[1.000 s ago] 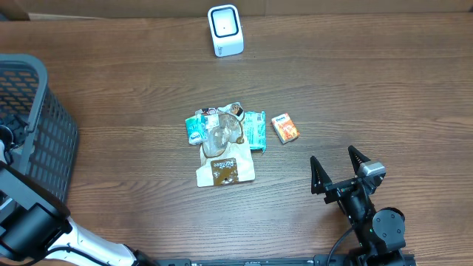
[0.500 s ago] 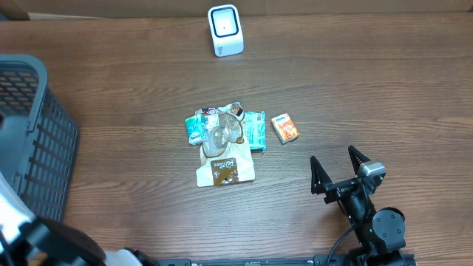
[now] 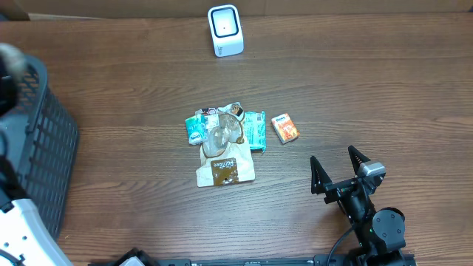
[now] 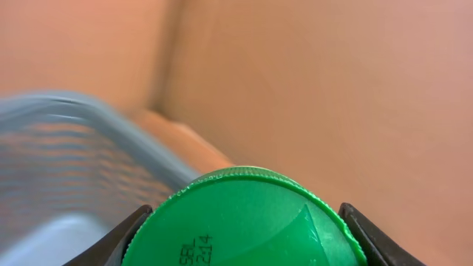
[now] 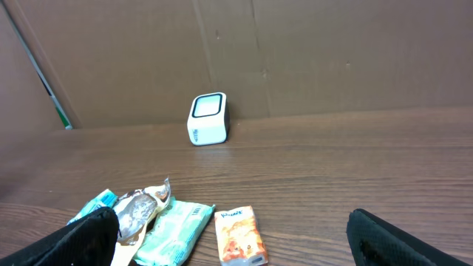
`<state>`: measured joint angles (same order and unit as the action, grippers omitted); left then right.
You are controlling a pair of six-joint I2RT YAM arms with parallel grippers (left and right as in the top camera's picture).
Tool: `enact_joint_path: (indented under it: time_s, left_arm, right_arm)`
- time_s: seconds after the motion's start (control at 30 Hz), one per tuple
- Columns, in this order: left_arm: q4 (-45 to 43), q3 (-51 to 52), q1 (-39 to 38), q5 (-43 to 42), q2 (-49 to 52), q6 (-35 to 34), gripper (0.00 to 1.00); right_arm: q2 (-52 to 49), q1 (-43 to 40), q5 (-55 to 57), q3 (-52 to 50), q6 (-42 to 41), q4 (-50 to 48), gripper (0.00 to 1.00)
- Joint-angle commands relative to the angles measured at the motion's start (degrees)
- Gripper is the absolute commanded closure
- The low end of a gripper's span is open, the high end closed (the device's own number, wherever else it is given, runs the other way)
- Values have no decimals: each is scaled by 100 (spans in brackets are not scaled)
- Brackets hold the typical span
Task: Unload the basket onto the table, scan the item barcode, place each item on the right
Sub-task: 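Reach the left gripper into the basket and grasp the green-capped jar, then place the green-capped jar left of the pile and withdraw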
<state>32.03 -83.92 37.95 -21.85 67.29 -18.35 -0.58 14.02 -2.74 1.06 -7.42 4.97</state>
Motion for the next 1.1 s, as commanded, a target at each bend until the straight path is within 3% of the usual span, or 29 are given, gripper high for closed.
enact_joint_path:
  time_s: [0.0, 0.07, 0.2, 0.33, 0.6, 1.07]
  left_arm:
    - [234, -24, -876, -1119, -92, -282, 48]
    - [627, -22, -1475, -920, -66, 2, 48]
    - [1880, -22, -2870, 789, 273, 210, 49]
    - [2651, 11, -3620, 1836, 826, 210, 48]
    - [2872, 256, -4284, 2105, 2319, 138, 52]
    - [2081, 256, -4411, 2350, 4151, -105, 54]
  right_arm:
    - [42, 44, 13, -59, 22, -33, 0]
    - [42, 44, 13, -59, 22, -33, 0]
    - [42, 44, 15, -59, 22, -33, 0]
    - [42, 44, 15, -59, 22, -33, 0]
    - [42, 44, 13, -59, 22, -33, 0]
    - [42, 44, 13, -59, 22, -33, 0]
